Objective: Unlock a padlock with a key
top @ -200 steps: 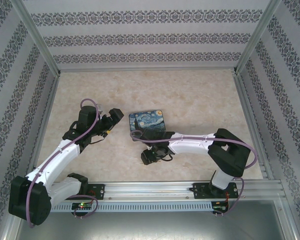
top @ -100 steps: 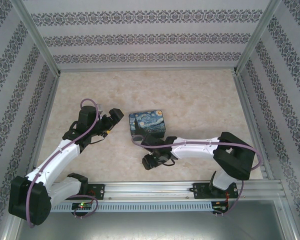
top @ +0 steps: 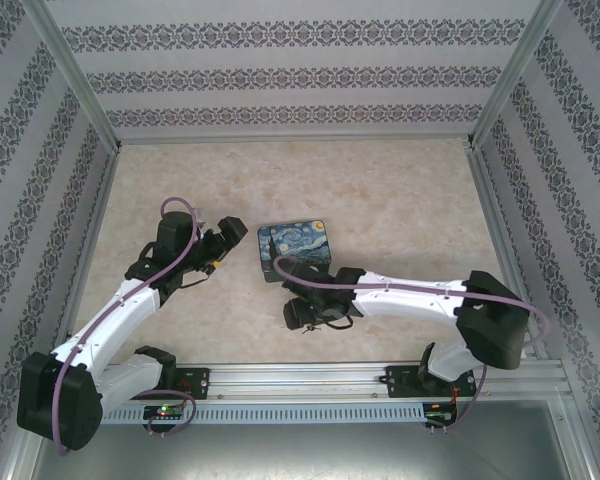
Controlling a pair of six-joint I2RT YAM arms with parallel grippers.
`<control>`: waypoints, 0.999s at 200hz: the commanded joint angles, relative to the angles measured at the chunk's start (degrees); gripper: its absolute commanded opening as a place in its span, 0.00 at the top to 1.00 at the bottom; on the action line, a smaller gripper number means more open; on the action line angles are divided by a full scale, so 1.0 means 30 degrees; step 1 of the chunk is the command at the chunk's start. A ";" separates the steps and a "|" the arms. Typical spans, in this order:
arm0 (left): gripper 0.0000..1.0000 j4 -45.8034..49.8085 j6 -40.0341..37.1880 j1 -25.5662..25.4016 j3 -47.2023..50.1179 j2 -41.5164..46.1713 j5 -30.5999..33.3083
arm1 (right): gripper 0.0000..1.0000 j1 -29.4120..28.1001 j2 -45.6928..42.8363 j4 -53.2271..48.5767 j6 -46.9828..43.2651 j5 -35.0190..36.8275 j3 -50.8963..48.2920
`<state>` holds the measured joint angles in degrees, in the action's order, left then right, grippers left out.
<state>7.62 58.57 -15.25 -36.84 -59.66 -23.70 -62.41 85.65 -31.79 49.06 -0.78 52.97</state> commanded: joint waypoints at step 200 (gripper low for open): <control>0.01 -0.1651 -0.0293 0.0709 -0.0457 -0.2142 -0.0454 | 0.36 -0.0464 0.2846 -0.2409 1.7634 -0.0018 0.0948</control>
<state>5.63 58.54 -14.11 -36.91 -65.65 -23.94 -63.26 92.03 -37.98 100.99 0.16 53.32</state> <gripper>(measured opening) 0.994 0.640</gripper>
